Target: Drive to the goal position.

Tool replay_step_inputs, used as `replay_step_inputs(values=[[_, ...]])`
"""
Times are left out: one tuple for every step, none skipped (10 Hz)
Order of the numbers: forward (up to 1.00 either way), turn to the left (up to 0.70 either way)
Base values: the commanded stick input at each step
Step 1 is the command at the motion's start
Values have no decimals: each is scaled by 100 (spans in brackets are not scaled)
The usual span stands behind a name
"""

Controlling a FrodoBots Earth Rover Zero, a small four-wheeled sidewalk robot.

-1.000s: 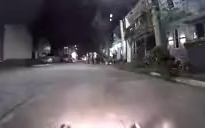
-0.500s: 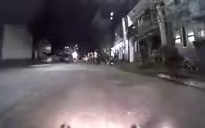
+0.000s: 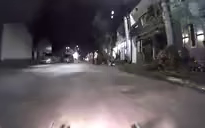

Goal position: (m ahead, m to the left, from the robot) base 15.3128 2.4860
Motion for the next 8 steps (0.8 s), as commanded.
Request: replay_step_inputs(values=[[100,0],[100,0],[100,0],[100,0],[100,0],[100,0],[100,0],[100,0]])
